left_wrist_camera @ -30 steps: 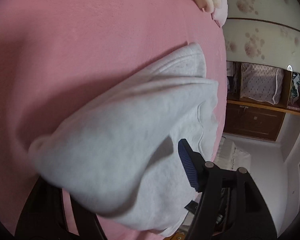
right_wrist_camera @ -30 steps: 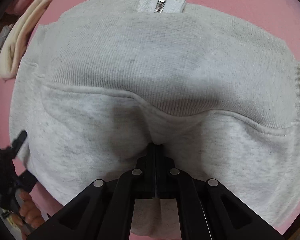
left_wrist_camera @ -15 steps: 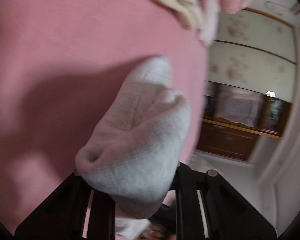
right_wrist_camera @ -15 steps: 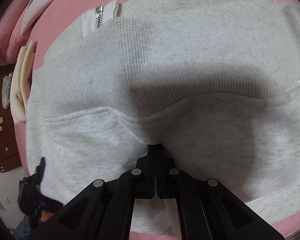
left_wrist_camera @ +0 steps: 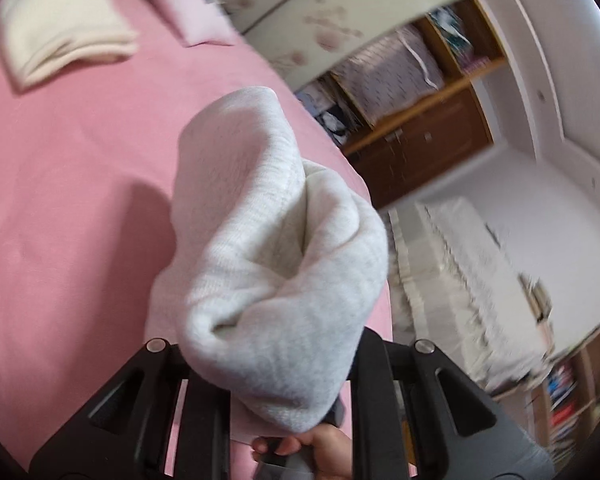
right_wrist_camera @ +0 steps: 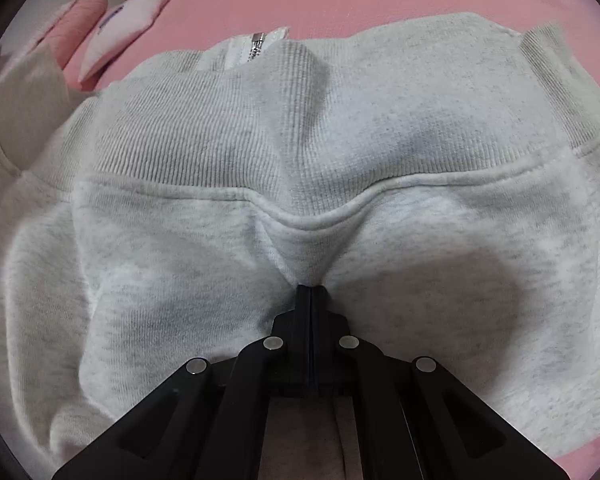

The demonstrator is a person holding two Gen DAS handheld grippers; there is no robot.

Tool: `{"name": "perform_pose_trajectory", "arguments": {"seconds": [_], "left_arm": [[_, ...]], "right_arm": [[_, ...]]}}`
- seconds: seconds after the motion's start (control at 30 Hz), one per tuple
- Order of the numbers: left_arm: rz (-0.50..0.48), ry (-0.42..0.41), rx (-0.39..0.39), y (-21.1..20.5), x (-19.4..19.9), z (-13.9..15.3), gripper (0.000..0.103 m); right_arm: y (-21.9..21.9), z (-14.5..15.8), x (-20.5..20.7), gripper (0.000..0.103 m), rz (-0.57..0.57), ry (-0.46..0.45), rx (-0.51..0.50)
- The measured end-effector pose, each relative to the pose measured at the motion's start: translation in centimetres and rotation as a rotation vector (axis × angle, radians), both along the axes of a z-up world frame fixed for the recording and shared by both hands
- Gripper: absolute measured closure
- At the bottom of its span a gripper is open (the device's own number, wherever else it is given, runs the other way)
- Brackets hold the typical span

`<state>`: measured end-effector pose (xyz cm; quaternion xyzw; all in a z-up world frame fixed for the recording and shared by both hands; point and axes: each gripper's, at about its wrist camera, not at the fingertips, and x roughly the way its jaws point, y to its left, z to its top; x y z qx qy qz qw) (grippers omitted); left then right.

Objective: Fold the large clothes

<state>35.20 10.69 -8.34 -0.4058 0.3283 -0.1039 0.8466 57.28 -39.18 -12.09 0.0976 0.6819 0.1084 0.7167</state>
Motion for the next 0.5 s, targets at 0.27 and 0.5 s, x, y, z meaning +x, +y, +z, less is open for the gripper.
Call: {"name": "perform_pose_trajectory", "arguments": {"seconds": [0.27, 0.5], "left_arm": [[-0.162, -0.032, 0.321, -16.5, -0.3, 4.2, 0.09], [-0.283, -0.042, 0.528, -26.0, 0.3, 3.7, 0.089]], "right_arm": [[-2.5, 0.7, -0.5, 0.103, 0.019, 0.051, 0.197], [-3.9, 1.1, 0.5, 0.103, 0.004, 0.111, 0.374]]}}
